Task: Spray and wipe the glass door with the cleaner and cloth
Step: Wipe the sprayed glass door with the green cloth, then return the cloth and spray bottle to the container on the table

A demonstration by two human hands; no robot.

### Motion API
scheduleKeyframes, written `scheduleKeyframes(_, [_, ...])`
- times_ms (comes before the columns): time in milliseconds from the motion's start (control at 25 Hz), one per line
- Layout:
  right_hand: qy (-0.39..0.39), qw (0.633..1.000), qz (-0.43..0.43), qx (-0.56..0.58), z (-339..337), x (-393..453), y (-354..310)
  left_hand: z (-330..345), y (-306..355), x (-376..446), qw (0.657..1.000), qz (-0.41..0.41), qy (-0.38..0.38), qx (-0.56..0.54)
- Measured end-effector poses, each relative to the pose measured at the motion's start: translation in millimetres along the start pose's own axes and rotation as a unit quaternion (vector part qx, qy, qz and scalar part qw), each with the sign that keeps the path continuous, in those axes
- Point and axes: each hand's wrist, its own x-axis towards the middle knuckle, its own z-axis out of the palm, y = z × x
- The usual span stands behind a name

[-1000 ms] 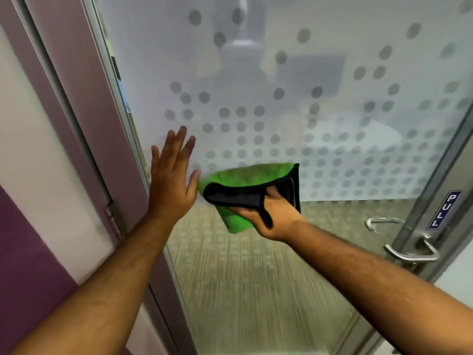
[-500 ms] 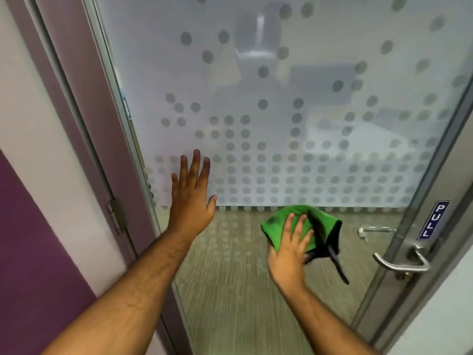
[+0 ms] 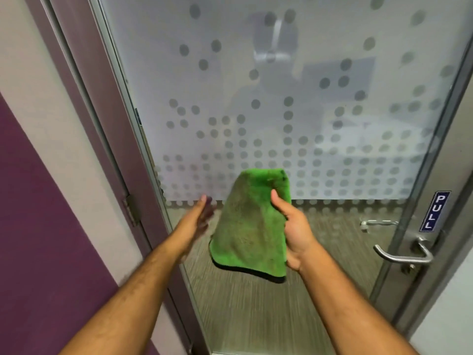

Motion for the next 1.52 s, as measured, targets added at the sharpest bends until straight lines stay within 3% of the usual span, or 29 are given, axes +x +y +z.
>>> scheduleKeyframes(160, [0.021, 0.999, 0.007, 0.033, -8, -40, 2, 23, -38, -57, 0.961, -0.15, -0.048, -0.226])
scheduleKeyframes(320, [0.099, 0.995, -0.016, 0.003, -11, -71, 26, 18, -64, -103, 0.936, -0.129, -0.126, -0.302])
scheduleKeyframes(440, [0.149, 0.988, 0.007, -0.025, -16, -100, 56, -1, -70, -128, 0.952, -0.11, -0.151, -0.243])
scheduleKeyframes(520, [0.171, 0.984, 0.026, -0.049, -17, -127, 83, -12, -71, -141, 0.97, -0.094, -0.123, -0.187])
scheduleKeyframes(680, [0.145, 0.975, 0.07, -0.155, -22, -188, 135, -26, -82, -164, 0.981, -0.094, -0.092, -0.143])
scheduleKeyframes(800, [0.146, 0.97, 0.068, -0.18, -21, -224, 155, -27, -89, -187, 0.969, -0.127, -0.178, -0.119])
scheduleKeyframes(920, [0.168, 0.972, -0.013, -0.166, -27, -262, 159, -18, -97, -203, 0.963, -0.097, -0.239, -0.083])
scheduleKeyframes(1080, [0.205, 0.949, -0.139, -0.193, -35, -324, 149, 28, -99, -229, 0.948, -0.094, -0.213, -0.217])
scheduleKeyframes(1280, [0.345, 0.902, -0.208, -0.158, -72, -418, 145, 126, -135, -297, 0.899, -0.269, -0.22, -0.267])
scheduleKeyframes(1400, [0.409, 0.884, -0.199, -0.104, -100, -489, 148, 184, -139, -355, 0.888, -0.289, -0.279, -0.225])
scheduleKeyframes(1520, [0.457, 0.865, -0.206, -0.005, -129, -582, 148, 263, -149, -421, 0.915, -0.203, -0.334, -0.098])
